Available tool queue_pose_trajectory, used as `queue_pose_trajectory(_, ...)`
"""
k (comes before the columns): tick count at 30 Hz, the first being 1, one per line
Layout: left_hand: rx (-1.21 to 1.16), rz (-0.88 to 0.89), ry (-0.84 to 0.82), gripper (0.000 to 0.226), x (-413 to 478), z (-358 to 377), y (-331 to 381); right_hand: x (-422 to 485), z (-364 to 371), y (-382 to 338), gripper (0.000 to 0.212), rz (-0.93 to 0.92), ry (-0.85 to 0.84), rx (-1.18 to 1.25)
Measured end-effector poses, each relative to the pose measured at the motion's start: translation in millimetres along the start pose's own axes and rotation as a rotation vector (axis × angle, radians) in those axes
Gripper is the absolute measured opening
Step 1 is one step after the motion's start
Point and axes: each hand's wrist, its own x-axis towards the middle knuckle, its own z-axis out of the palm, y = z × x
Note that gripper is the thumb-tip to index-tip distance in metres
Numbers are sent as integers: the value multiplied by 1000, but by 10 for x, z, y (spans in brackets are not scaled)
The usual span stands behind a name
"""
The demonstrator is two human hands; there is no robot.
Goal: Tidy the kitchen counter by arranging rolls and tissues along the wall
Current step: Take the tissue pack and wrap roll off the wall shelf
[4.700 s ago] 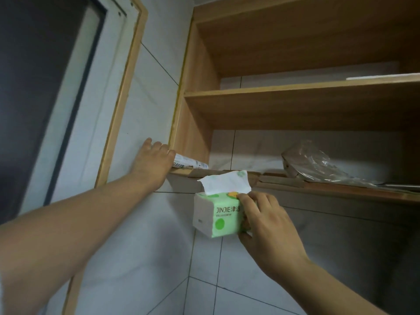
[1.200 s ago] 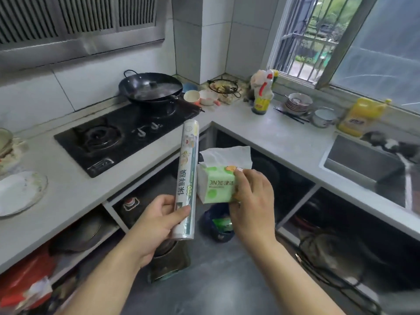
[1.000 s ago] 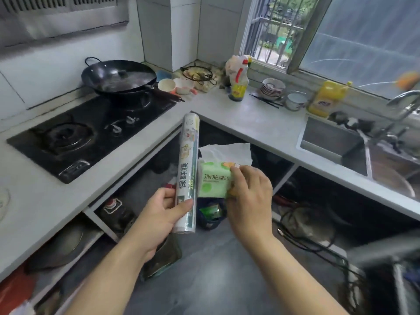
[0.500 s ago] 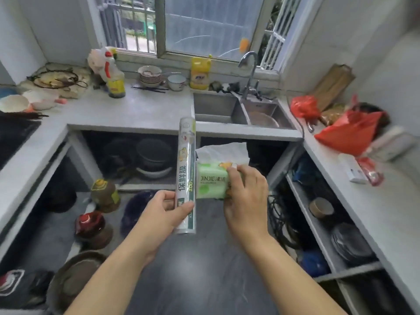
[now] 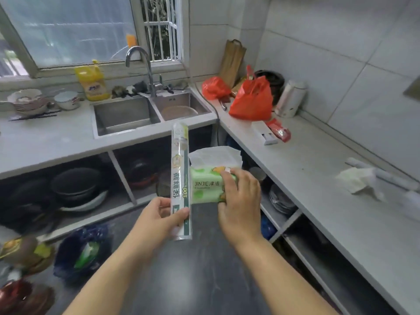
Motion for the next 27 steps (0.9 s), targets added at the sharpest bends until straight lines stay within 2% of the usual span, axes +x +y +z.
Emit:
queue_pose_trajectory(11,97,-6,-183,53,456,1323,236,-5,-404,1295,71,197,90,-51)
queue_pose_trajectory(16,131,-24,-294,39,783,1630,218,-3,-400,1597,68,298,94,-117)
queue_pose_trajectory(22,118,-42,-431,52,1316,1908,241,224,-332,1844,67,393,102,-215)
queue_pose_trajectory(27,130,-47,-584,54,1889,2021,363,531,-186,1946,67,486,100,-325)
